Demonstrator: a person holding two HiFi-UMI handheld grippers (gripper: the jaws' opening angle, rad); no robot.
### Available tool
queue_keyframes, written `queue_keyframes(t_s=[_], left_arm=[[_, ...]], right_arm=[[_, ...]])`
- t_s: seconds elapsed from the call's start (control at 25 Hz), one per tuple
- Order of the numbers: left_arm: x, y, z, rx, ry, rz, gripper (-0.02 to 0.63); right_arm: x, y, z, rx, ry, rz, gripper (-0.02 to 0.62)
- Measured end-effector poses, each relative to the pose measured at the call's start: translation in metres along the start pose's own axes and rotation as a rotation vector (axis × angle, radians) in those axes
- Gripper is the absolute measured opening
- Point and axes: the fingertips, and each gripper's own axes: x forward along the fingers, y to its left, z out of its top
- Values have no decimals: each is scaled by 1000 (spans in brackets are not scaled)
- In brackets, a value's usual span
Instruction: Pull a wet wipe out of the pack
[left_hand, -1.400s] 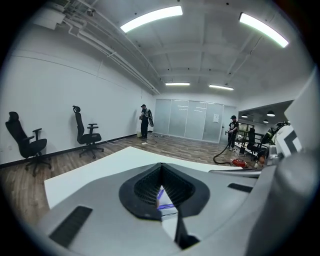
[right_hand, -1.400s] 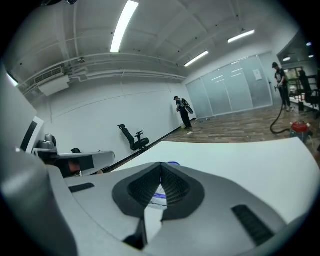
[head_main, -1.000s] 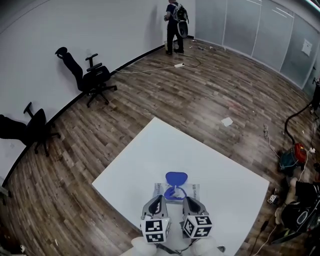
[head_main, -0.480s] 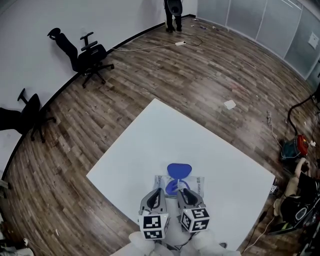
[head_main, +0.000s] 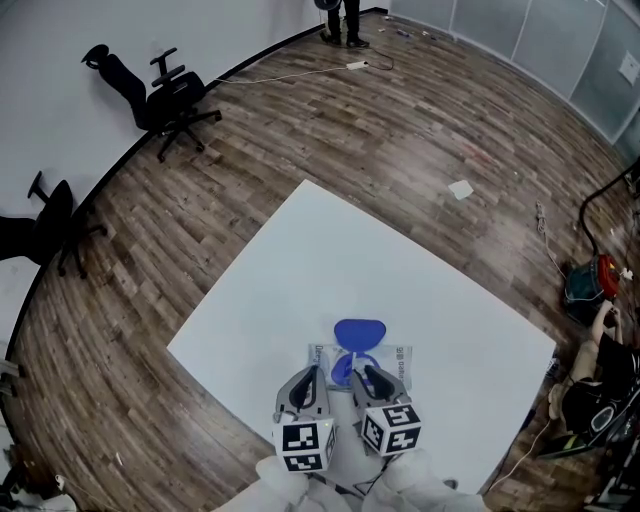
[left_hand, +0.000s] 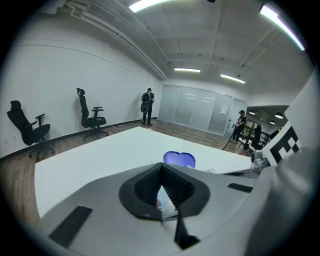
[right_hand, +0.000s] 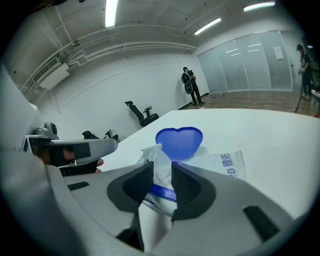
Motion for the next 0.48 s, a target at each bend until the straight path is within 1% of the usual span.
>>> queue_keyframes(t_s=[0.32,0.48], left_arm=[[6,9,-2,-11,22,5,-5],[9,8,-1,-16,26,-1,-3]], right_arm=[[6,1,-2,-11,55,-33,95],[7,3,-2,-21,69,-34,95]])
